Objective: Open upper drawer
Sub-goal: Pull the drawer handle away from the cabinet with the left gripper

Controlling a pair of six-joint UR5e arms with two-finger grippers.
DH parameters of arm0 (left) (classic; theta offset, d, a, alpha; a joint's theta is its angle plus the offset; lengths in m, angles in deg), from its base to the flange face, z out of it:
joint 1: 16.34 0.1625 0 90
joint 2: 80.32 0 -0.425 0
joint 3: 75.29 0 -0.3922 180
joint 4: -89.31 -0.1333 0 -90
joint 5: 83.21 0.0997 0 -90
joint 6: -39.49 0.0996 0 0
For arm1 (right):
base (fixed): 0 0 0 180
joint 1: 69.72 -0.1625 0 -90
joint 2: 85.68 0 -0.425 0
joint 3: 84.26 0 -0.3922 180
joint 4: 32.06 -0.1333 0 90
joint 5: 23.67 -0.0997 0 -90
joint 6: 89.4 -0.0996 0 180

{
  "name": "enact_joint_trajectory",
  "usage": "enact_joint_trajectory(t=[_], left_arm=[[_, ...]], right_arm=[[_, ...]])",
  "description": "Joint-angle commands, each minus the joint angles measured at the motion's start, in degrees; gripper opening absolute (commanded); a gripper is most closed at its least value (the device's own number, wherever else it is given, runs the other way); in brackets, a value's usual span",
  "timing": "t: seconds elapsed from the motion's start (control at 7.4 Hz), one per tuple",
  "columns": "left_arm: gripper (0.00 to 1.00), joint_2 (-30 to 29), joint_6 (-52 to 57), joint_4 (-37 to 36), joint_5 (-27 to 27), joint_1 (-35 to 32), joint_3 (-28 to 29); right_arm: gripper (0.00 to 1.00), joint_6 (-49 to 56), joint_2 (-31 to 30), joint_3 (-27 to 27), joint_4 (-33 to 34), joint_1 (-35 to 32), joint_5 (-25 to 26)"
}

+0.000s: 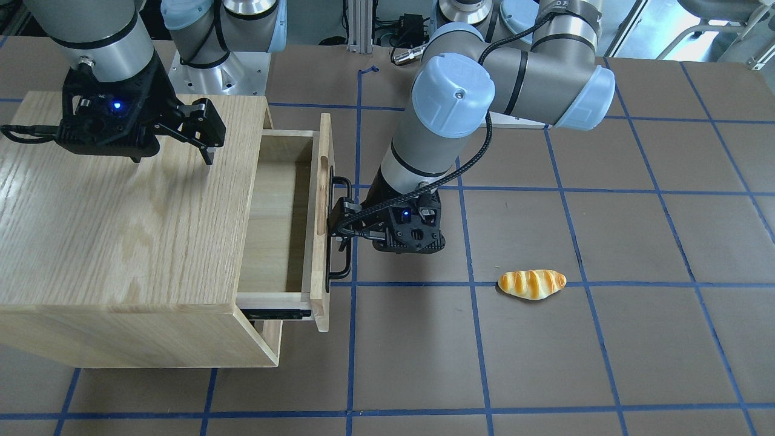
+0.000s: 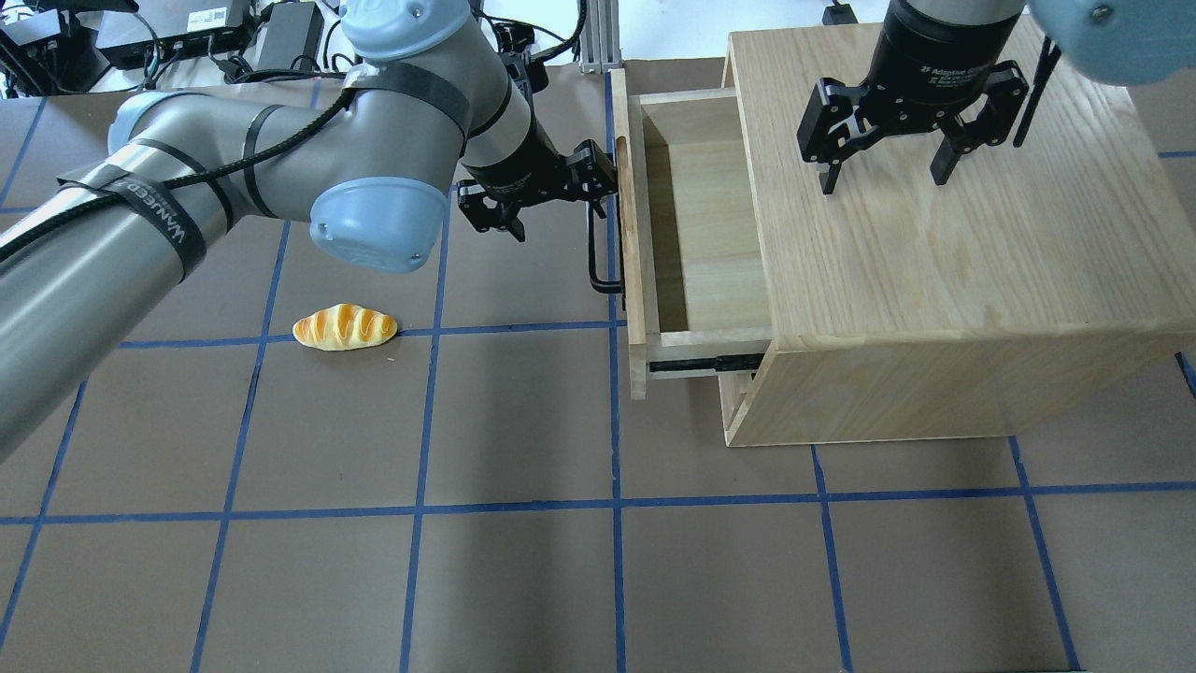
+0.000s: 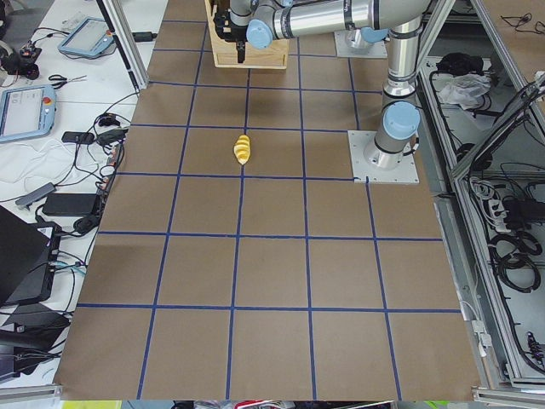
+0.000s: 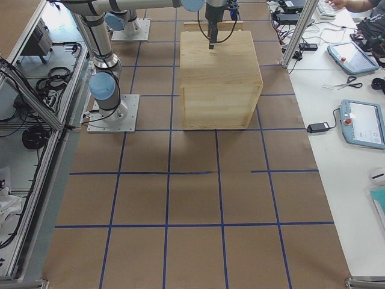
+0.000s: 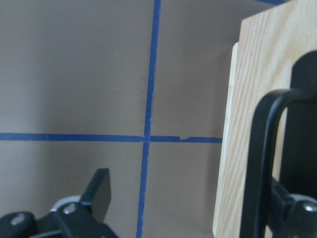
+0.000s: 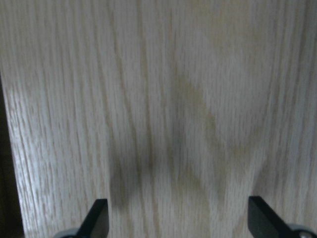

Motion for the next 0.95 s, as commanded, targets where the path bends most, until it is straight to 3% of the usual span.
enact_joint_trajectory(t=[0.0,0.81], left_arm=[[1.00,2.1,1.8,1.9,0.1,2.2,-0.4],[1.00,3.8,4.3,6.2,-0.2,4.8,-0.4]], right_arm=[[1.00,0.1,0.0,0.0,0.0,0.0,0.0],[1.00,0.1,0.0,0.1,0.0,0.0,0.0]])
